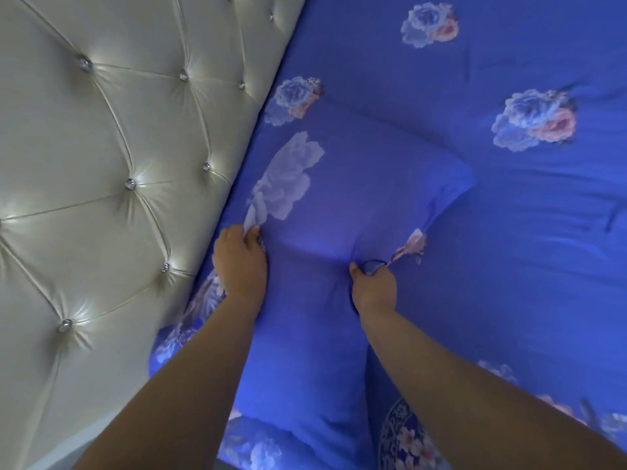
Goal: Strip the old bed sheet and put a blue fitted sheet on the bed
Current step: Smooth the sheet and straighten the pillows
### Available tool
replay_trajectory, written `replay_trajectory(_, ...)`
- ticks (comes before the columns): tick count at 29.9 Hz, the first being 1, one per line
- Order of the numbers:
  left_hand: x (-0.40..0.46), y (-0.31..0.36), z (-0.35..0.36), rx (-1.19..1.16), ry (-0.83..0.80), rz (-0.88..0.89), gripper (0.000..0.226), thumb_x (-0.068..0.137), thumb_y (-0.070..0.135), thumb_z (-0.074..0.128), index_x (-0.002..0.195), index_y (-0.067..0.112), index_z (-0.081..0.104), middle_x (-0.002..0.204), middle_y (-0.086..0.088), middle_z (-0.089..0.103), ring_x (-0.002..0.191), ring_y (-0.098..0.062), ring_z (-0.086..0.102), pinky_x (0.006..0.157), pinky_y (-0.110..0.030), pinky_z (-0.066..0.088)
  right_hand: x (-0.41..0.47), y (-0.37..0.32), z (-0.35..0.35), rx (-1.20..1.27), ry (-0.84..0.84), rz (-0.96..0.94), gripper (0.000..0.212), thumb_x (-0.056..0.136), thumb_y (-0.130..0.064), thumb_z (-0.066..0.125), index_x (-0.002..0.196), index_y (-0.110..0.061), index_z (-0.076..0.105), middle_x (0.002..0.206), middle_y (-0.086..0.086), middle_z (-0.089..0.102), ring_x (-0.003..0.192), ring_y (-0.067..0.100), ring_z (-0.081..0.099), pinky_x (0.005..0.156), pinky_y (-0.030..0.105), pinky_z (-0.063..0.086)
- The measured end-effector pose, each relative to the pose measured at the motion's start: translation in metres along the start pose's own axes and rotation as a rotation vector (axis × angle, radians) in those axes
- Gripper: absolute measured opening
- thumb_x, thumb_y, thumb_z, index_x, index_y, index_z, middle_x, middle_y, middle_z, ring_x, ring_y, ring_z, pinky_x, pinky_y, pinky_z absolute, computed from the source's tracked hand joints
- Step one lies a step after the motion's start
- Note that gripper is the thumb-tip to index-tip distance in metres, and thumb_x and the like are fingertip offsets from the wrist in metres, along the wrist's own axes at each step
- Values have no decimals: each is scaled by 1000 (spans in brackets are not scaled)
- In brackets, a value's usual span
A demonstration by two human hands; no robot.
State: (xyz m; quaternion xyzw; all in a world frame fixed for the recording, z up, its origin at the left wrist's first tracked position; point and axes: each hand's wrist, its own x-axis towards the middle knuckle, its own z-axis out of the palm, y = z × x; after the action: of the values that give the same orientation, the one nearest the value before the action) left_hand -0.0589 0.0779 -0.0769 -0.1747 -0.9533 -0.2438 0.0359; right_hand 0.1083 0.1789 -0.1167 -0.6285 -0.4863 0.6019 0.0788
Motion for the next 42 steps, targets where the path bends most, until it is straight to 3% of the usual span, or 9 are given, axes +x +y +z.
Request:
replay_trajectory(3, 32, -9, -13, 95, -44, -56, 31, 93, 28, 54, 94, -3, 60, 100, -27, 60, 94, -44, 54, 78, -47, 40, 5, -17, 12, -1, -57, -22, 32, 92, -32, 58, 71, -13, 43, 71, 1, 49, 63, 17, 48, 67, 29, 32)
replay_trajectory(8, 29, -15, 7, 265, -281, -19, 59, 95, 44, 46, 145, 14, 35, 150, -14, 33, 134, -39, 33, 110, -49, 25, 17, -27, 29, 18, -215, 17, 37, 89, -27, 62, 116, -3, 52, 104, 10, 56, 99, 26, 58, 79, 27, 39)
replay_trajectory(15, -17, 29, 37, 405, -157, -8, 59, 96, 39, 43, 144, 6, 36, 150, -18, 34, 137, -42, 30, 108, -57, 24, 36, 3, -35, -149, -299, 18, 22, 92, -20, 57, 81, -1, 56, 68, 12, 49, 74, 27, 52, 65, 31, 42)
replay_trajectory(18, -45, 79, 55, 365, -224, 98, 61, 93, 35, 52, 144, 8, 34, 153, -18, 26, 141, -37, 22, 112, -51, 19, 58, 24, -84, -24, -283, 92, 27, 92, -19, 59, 115, -7, 53, 87, 15, 53, 75, 25, 51, 68, 36, 46)
replay_trajectory(25, -169, 240, 138, 236, -531, 518, 38, 86, 25, 55, 121, 10, 60, 126, -16, 55, 119, -37, 50, 98, -44, 39, 125, 69, -261, 111, -152, 132, 34, 88, -15, 62, 117, -10, 45, 87, 14, 56, 62, 22, 50, 55, 27, 36)
replay_trajectory(29, -260, 349, 203, 247, -665, 563, 46, 89, 28, 60, 133, 20, 51, 143, -7, 42, 134, -29, 34, 107, -41, 34, 165, 99, -415, 29, 7, 100, 38, 87, -14, 62, 123, -6, 50, 97, 16, 57, 72, 20, 52, 59, 25, 37)
replay_trajectory(33, -346, 454, 264, 218, -801, 530, 65, 87, 35, 63, 144, 25, 33, 152, -6, 25, 141, -26, 19, 111, -39, 28, 206, 128, -565, -227, 126, -12, 54, 84, -21, 63, 134, -14, 45, 127, 13, 55, 111, 29, 56, 93, 36, 46)
replay_trajectory(38, -421, 548, 332, 264, -877, 638, 84, 79, 40, 71, 148, 25, 25, 155, -13, 13, 145, -25, 10, 114, -34, 10, 246, 156, -697, -883, -9, -82, 91, 83, -44, 65, 151, -32, 5, 159, 2, -1, 146, 31, 1, 116, 49, 18)
replay_trajectory(42, -443, 599, 374, 355, -921, 686, 93, 79, 44, 71, 150, 28, 15, 159, -11, -2, 147, -26, 2, 118, -43, 4, 264, 171, -737, -882, 119, -182, 65, 89, -31, 56, 146, -26, 24, 150, 3, 28, 137, 30, 28, 105, 44, 35)
